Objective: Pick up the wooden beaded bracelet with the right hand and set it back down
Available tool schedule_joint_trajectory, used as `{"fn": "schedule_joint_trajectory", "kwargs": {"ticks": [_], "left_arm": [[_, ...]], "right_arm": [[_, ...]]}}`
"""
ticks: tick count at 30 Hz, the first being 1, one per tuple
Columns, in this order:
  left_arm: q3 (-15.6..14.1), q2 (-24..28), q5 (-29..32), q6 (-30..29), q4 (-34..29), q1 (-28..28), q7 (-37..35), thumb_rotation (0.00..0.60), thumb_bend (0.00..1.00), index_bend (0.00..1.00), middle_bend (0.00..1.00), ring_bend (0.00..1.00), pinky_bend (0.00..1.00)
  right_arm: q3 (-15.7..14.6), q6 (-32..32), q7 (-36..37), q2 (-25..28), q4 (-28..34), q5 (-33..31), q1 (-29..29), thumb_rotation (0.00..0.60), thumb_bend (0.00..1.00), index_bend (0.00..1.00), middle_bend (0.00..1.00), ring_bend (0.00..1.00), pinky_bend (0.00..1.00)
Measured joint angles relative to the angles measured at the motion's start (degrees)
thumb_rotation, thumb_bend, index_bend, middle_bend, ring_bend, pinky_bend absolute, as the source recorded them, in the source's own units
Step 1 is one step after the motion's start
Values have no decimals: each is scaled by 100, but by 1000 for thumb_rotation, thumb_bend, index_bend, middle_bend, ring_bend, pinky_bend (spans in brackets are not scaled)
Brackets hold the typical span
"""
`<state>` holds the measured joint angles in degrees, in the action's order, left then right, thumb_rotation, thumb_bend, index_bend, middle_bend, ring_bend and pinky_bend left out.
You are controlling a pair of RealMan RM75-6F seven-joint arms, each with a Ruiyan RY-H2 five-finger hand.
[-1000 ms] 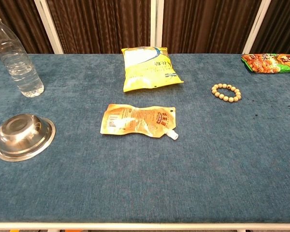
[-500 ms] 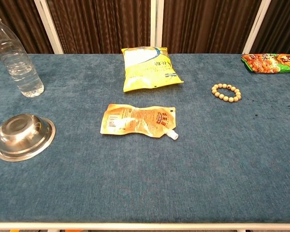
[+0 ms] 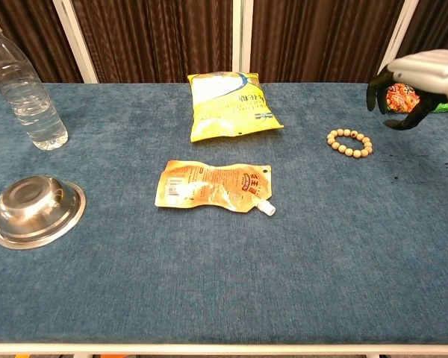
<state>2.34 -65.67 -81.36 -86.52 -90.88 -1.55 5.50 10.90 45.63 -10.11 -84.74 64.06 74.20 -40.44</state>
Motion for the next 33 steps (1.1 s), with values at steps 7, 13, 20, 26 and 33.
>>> {"fn": "schedule_joint_trajectory", "kwargs": {"ticks": [7,13,20,26,33], "left_arm": [[0,-28,34,100,24,-27,-12,600,0,131,38,0,36],[11,-34,45,169,17,-63,-15,600,0,132,38,0,37],[42,-145,-28,48,206,-50,-141,600,0,148,8,0,36],[23,-183,-5,106,304,-32,-300,600,0,148,8,0,36],[9,-226,16,199,410,-41,-472,600,0,148,8,0,37]], "right_arm": [[-223,276,-28,-654,-869,203,-39,600,228,460,464,147,195],[-437,467,11,-1159,-1641,485,-56,600,226,461,442,147,197],[-576,350,54,-1661,-2392,647,-184,600,226,448,383,103,177],[-649,250,81,-2001,-2880,742,-285,600,226,446,380,100,163],[-692,304,185,-2216,-3235,817,-285,600,234,444,381,100,163]]}}
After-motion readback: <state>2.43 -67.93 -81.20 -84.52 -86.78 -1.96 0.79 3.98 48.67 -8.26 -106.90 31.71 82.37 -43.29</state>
